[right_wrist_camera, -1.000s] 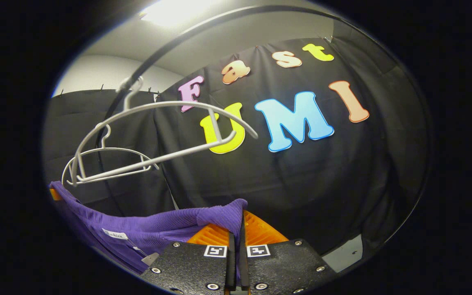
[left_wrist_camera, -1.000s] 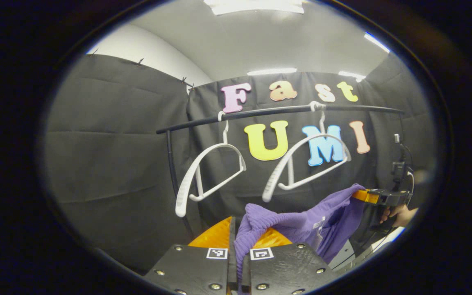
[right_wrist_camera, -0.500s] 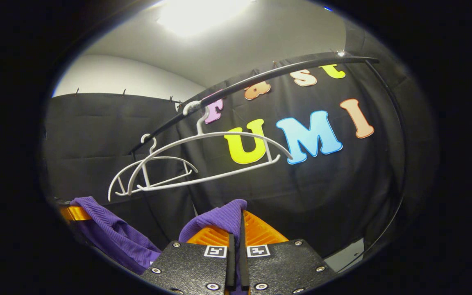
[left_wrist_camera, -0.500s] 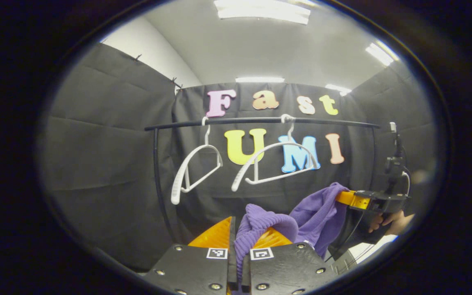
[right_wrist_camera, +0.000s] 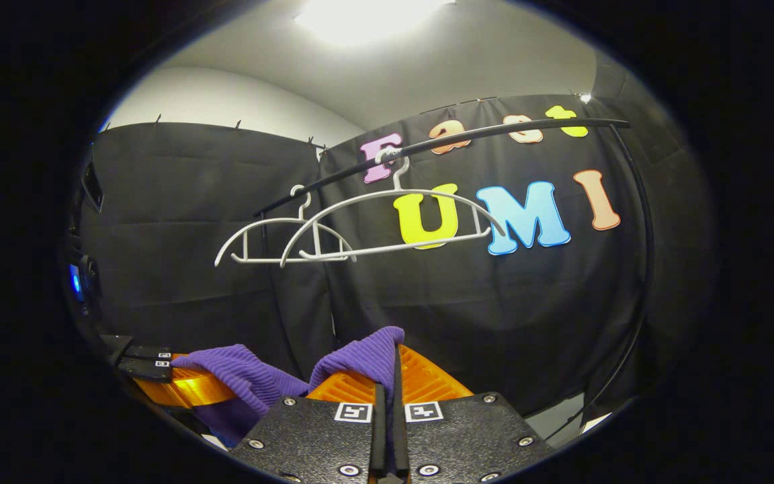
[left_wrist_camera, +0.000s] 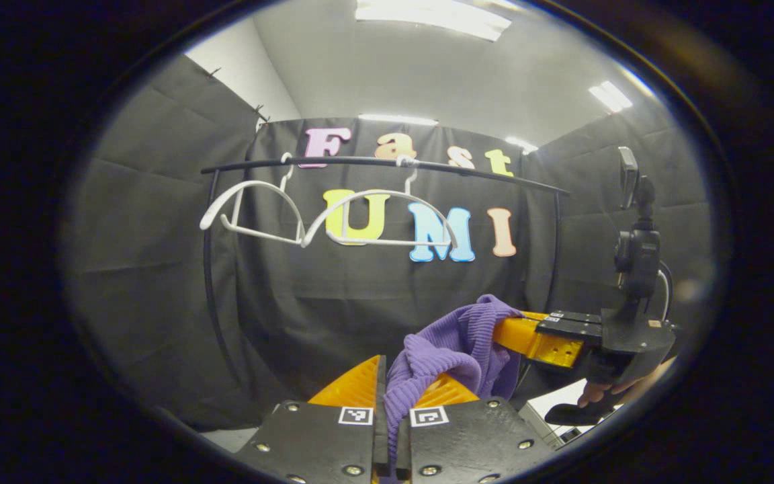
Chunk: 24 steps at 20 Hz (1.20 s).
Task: Grasp the clothes on the hanger with both hands and then place them into the laundry hamper below.
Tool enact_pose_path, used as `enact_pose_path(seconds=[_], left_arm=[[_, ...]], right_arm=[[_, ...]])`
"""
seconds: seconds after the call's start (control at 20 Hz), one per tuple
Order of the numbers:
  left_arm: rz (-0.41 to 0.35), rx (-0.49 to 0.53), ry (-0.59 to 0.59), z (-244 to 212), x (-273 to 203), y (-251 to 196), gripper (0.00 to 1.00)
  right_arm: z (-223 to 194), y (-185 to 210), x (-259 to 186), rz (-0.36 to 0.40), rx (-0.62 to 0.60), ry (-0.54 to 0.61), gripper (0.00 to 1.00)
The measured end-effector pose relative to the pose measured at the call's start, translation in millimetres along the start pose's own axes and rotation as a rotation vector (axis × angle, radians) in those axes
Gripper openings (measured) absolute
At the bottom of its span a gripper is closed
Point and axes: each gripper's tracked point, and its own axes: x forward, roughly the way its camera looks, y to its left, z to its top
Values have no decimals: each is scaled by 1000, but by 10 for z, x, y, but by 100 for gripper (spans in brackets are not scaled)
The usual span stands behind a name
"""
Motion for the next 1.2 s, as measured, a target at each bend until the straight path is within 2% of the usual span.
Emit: enact_pose_path(seconds=[0.1, 0.15, 0.2, 0.45, 0.5, 0.65, 0.7, 0.85, 0.9, 0.95, 1.15, 1.2], left_arm=[[0, -14, 20, -238, -1, -40, 5], [0, -24, 33, -357, 27, -50, 10], [3, -34, 50, -473, 47, -49, 5], [47, -64, 152, -1202, 5, -10, 5], [55, -65, 174, -1327, -2, 11, 10], [81, -67, 241, -1712, -56, 57, 10], [88, -68, 268, -1819, -51, 81, 5], [112, -57, 354, -2063, 2, 78, 5], [119, -55, 388, -2141, 27, 50, 1], [121, -54, 419, -2244, 77, 16, 5], [155, -49, 549, -2637, 83, -17, 6], [161, -44, 580, -2733, 71, -11, 12]], right_arm=[[-176, 16, -77, -3, -12, 29, 4], [-283, 0, -108, -5, -17, 49, 4], [-406, -12, -132, -10, -18, 71, 4], [-1061, -79, -275, -41, -35, 182, 4], [-1204, -95, -292, -44, -42, 204, 4], [-1605, -184, -362, -67, -48, 279, 4], [-1727, -204, -372, -73, -47, 303, 4], [-2098, -306, -415, -106, -68, 389, 4], [-2217, -334, -429, -118, -75, 417, 5], [-2342, -353, -448, -126, -77, 448, 5], [-2828, -456, -540, -157, -98, 572, 8], [-2965, -470, -574, -167, -112, 608, 10]])
